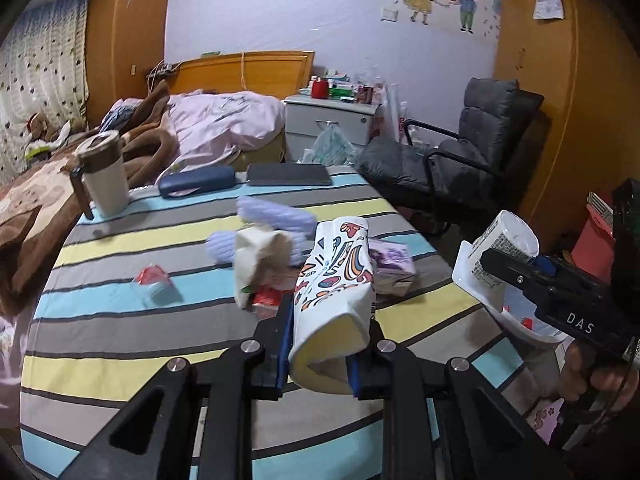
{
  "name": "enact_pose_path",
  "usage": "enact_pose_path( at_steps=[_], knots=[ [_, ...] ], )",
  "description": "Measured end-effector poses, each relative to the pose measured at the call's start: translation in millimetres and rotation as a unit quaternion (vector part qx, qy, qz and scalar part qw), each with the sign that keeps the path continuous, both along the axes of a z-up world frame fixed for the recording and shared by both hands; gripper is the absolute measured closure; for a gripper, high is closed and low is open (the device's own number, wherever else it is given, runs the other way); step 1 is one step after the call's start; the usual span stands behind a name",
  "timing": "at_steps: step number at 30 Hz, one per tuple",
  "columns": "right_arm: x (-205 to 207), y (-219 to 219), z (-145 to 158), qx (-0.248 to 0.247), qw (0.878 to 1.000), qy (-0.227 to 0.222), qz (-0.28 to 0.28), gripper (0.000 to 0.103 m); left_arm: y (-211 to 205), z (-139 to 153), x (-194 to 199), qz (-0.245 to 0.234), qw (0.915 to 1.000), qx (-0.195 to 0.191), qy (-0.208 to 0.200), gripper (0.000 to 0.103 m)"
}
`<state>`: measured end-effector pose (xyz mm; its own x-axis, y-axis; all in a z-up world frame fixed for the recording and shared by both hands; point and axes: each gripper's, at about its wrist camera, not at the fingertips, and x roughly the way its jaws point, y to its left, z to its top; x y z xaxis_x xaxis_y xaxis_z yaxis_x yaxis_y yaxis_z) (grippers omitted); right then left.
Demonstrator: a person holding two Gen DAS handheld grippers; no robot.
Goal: Collect trash
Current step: 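Carry the milk can and paper cup to the bin and release both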
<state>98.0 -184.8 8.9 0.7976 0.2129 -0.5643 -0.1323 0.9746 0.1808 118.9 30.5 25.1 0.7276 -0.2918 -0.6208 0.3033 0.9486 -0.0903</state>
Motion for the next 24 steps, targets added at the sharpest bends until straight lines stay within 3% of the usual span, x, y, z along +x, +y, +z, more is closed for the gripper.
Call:
enact_pose_path(
  at_steps=[13, 24],
  knots=[
    [-23, -55, 3, -0.010, 0.997, -0.005, -0.070, 0.046, -80, 6, -8, -0.056, 0.9984, -0.002, -0.011, 0.079],
    [-39, -107, 2, -0.017, 0.991, 0.001, -0.136, 0.046, -160, 6, -8, -0.124, 0.9922, 0.004, -0.006, 0.079]
  ],
)
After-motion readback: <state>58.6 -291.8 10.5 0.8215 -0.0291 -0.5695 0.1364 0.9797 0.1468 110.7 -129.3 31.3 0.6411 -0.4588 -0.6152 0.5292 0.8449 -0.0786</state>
